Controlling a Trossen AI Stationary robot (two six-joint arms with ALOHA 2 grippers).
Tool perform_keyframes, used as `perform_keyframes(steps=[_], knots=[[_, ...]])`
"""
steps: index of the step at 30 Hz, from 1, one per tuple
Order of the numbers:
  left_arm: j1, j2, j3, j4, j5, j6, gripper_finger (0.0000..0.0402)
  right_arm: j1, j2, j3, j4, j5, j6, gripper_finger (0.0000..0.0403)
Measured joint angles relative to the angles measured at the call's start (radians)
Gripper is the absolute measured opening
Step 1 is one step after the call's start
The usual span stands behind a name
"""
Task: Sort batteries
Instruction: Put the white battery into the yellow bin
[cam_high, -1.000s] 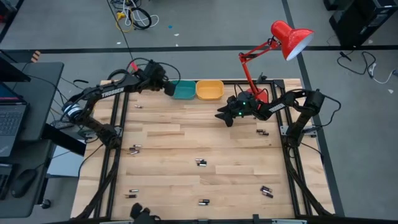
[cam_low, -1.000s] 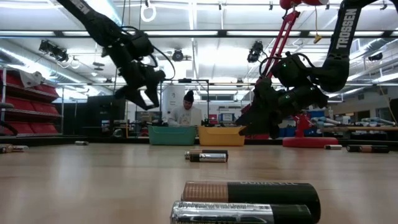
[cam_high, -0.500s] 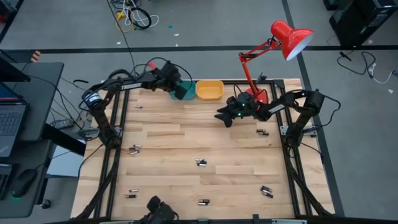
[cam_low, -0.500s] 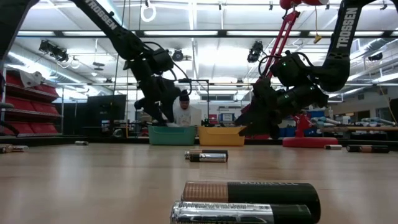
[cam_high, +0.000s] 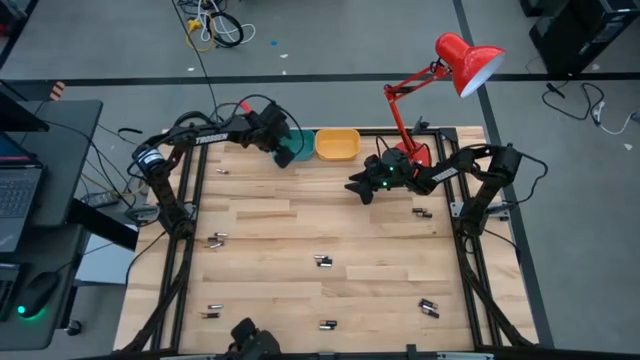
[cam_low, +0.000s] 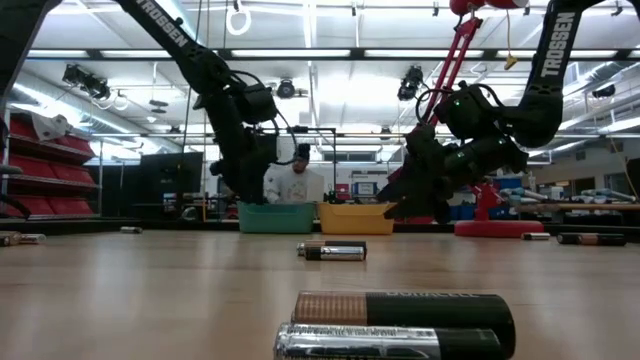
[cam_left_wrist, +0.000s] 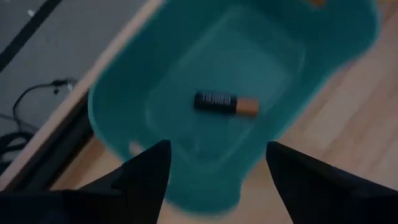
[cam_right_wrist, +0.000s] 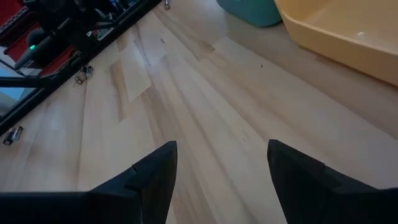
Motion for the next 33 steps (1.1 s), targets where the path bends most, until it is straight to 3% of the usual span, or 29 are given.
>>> perform_keyframes(steps=[6,13,18,24,33], knots=[[0.000,-0.080,0.000,-0.181,-0.096,0.173,0.0279,0.003,0.000,0.000,0.000,0.001,-0.003,0.0236],[0.007,-0.121,-0.009,-0.454,-0.111,0.232,0.0278,0.005,0.000,0.000,0.002,0.002,-0.028,0.0236],[0.016,-0.085,-0.078,-0.490,-0.139,0.246,0.0278,0.005,0.000,0.000,0.016,0.002,-0.049,0.0236],[0.023,-0.048,-0.157,-0.525,-0.304,0.168,0.0278,0.030,0.000,0.000,0.009,0.001,-0.058,0.0236],[0.034,-0.048,-0.218,-0.496,-0.422,0.200,0.0277,0.042,0.000,0.000,0.015,0.002,-0.075,0.0236]])
